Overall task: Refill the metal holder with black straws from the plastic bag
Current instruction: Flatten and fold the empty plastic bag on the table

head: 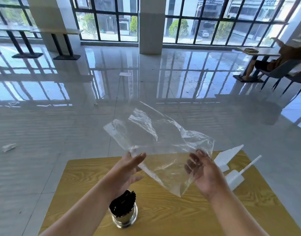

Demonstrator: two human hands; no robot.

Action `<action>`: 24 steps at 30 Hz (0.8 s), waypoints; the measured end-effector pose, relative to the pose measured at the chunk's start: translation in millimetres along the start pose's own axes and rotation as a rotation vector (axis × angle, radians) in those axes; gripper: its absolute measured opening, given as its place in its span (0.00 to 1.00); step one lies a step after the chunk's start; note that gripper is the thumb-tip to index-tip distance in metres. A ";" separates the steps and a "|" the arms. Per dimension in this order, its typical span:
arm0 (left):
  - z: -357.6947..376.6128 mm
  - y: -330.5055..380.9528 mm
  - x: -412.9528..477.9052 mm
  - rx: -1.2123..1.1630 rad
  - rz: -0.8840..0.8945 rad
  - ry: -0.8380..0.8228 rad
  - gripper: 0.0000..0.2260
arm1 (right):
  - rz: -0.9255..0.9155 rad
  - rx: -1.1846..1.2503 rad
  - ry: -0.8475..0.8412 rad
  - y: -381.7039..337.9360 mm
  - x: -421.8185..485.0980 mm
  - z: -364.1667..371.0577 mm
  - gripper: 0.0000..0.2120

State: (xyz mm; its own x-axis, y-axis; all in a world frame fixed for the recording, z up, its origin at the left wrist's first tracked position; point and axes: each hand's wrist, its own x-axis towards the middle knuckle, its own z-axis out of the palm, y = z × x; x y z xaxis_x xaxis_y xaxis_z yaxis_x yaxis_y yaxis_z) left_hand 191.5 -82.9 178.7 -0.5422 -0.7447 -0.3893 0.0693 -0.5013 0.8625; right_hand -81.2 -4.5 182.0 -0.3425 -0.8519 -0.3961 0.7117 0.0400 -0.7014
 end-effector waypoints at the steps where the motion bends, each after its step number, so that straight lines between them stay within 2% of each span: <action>1: 2.4 5.4 3.4 -0.011 0.025 0.061 0.46 | 0.035 0.007 -0.015 8.4 -0.4 3.0 0.04; 3: 1.4 15.5 8.5 -0.066 0.090 0.195 0.40 | 0.111 -0.011 -0.051 21.6 -0.2 2.9 0.04; 6: -9.1 29.0 10.1 -0.061 0.176 0.280 0.30 | 0.217 -0.184 -0.094 30.2 -4.2 -6.5 0.06; 8: -17.6 37.2 8.7 0.003 0.218 0.292 0.19 | 0.239 -0.319 -0.092 29.4 -7.3 -16.4 0.15; 10: -24.2 44.6 6.2 0.064 0.231 0.283 0.14 | 0.231 -0.401 -0.075 23.2 -10.6 -24.0 0.29; 13: -26.2 58.8 -0.8 0.139 0.227 0.222 0.13 | 0.096 -0.578 -0.044 4.8 -12.4 -24.9 0.45; 15: -24.1 68.4 -7.7 0.166 0.212 0.148 0.16 | 0.006 -0.701 -0.059 -10.8 -13.8 -16.9 0.51; 17: -19.9 76.5 -13.5 0.185 0.186 0.074 0.18 | -0.009 -0.768 -0.133 -24.8 -17.2 -2.5 0.58; 19: -14.6 82.6 -17.5 0.189 0.161 0.007 0.18 | 0.028 -0.809 -0.209 -33.3 -22.2 14.4 0.58; 21: -9.4 87.7 -20.2 0.194 0.151 -0.033 0.16 | 0.076 -0.781 -0.286 -38.6 -26.3 28.9 0.52; 23: -5.6 90.7 -21.3 0.207 0.160 -0.040 0.14 | 0.095 -0.668 -0.334 -40.4 -28.1 39.1 0.39; 24: -3.8 91.7 -21.5 0.221 0.172 -0.027 0.12 | 0.083 -0.620 -0.337 -40.6 -28.5 42.5 0.29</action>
State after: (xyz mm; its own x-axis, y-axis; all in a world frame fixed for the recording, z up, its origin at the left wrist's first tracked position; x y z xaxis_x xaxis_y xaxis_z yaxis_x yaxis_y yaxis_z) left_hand 212.8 -114.6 264.9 -0.5603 -0.7971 -0.2253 -0.0204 -0.2587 0.9657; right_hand -74.2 -4.0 247.0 -0.0226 -0.9443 -0.3283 0.2128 0.3163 -0.9245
